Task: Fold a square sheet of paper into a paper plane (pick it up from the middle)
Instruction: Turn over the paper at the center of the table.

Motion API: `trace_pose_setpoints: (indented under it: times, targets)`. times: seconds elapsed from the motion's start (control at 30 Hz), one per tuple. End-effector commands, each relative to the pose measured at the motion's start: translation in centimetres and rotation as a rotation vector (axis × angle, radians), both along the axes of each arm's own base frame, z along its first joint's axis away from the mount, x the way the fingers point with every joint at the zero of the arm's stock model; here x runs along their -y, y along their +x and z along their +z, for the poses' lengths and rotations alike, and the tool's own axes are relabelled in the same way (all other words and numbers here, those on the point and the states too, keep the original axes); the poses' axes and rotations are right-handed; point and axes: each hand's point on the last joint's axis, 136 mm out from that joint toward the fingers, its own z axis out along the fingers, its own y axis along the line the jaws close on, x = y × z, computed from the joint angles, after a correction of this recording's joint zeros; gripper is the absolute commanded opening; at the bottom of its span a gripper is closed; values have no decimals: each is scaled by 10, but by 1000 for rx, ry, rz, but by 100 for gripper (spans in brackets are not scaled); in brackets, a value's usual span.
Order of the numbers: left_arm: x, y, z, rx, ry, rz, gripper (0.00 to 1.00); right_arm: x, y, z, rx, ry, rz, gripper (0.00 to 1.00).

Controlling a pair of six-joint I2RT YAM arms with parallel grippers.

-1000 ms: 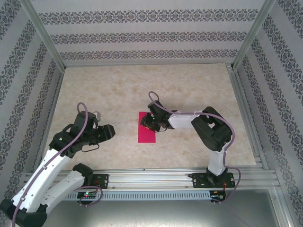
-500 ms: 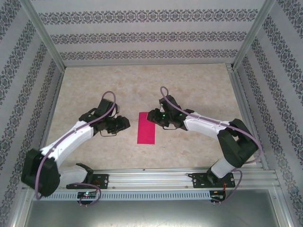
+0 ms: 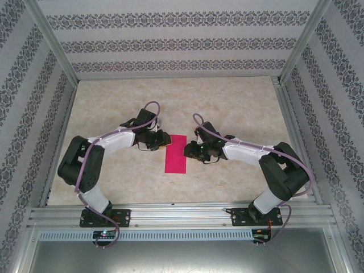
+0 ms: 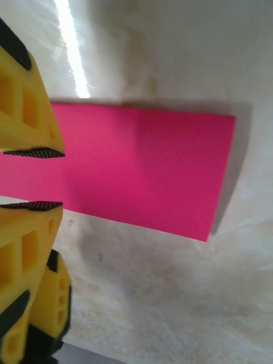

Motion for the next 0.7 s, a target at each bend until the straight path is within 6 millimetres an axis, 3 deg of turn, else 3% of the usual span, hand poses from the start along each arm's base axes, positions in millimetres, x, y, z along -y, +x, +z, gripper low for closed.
trace_pose_setpoints:
  times: [0.0,0.23,0.67]
  targets:
    - [19,20,6,54,-71,-53,29,-7,-10,-7,-36,3,32,36]
    - [13,16,-25,-15,-3,-66,27,-12,-10,-15,-71,15,13,37]
    - [1,-1,-62,-86,72,-91,24,-22,-11,-29,-118,27,6,36]
